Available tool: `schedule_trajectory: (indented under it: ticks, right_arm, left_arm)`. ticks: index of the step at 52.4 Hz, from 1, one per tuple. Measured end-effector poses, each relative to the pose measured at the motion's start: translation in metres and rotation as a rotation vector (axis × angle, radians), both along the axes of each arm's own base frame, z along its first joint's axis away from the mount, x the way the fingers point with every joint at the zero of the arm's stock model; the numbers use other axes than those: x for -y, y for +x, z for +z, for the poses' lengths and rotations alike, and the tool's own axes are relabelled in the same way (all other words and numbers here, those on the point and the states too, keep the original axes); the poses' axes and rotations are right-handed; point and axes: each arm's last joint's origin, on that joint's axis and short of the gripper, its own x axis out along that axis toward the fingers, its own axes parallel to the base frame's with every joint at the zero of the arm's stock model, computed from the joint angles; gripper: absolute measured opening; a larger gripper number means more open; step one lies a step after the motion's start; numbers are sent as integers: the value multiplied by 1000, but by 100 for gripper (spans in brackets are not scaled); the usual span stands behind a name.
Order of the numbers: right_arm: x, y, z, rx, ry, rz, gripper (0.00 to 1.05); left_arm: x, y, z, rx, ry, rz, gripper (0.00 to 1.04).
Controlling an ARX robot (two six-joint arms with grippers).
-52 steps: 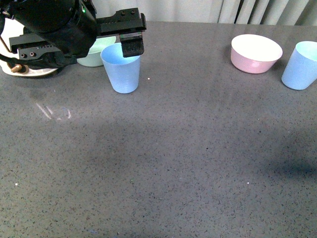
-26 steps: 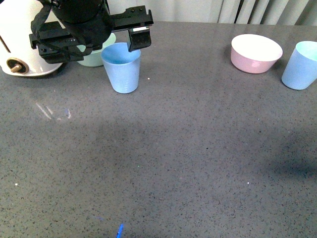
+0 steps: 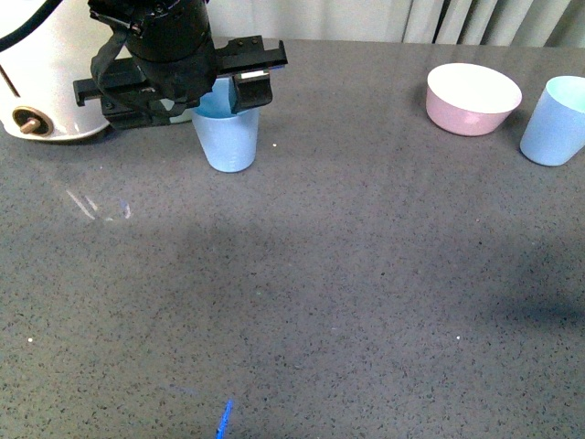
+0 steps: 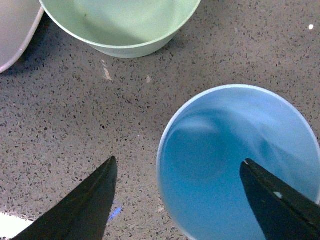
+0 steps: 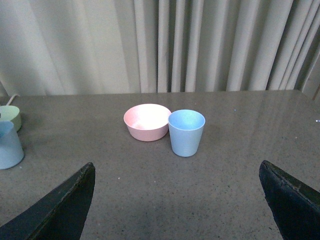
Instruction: Stack blue cups with both arms
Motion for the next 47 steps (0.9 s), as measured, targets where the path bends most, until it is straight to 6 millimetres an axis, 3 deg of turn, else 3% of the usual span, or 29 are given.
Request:
schedule_trajectory:
  ticks: [7,21,33,47]
  right_arm:
    - [0,0,0,0,0,0,96]
    - [0,0,0,0,0,0,96]
    - [0,0,0,0,0,0,96]
    - [0,0,0,0,0,0,96]
  left_arm:
    - [4,-2,-1,-10,0,-2,55]
    - [12,-6,-2,-31,-35,0,2]
    - [31,-33,4,-92,-101,-34,2]
    - [74,-68,16,-161,-191,-127,2]
